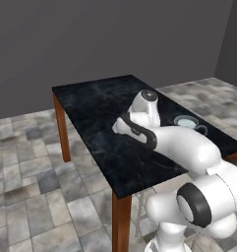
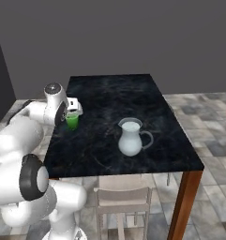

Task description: Place the pitcher and cup on the dining counter for serving.

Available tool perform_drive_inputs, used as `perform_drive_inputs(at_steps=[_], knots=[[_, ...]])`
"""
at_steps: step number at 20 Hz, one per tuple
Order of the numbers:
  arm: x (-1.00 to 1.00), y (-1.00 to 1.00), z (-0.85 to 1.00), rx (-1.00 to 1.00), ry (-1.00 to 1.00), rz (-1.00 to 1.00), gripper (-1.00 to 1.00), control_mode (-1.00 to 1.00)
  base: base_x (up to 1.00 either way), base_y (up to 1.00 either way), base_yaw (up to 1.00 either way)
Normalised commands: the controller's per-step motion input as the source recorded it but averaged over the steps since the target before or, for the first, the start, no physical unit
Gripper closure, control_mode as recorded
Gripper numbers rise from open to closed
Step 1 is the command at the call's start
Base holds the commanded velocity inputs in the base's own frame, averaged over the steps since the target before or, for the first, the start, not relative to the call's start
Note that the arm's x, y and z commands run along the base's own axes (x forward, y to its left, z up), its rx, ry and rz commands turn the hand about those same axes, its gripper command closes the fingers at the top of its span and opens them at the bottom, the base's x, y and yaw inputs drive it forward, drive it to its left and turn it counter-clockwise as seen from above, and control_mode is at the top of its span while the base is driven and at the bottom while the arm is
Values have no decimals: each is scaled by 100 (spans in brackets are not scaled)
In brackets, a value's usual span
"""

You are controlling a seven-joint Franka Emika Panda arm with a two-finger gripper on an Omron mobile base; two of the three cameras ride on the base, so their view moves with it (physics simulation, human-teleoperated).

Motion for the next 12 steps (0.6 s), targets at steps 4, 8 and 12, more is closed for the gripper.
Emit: perform_drive_inputs(at_steps=[4,8,12], knots=[[84,0,-24,-5,6,-4,100,-100,0,0,0],[20,0,-8,0,5,0,100,-100,0,0,0],[25,0,-31,0,6,0,100,-100,0,0,0]])
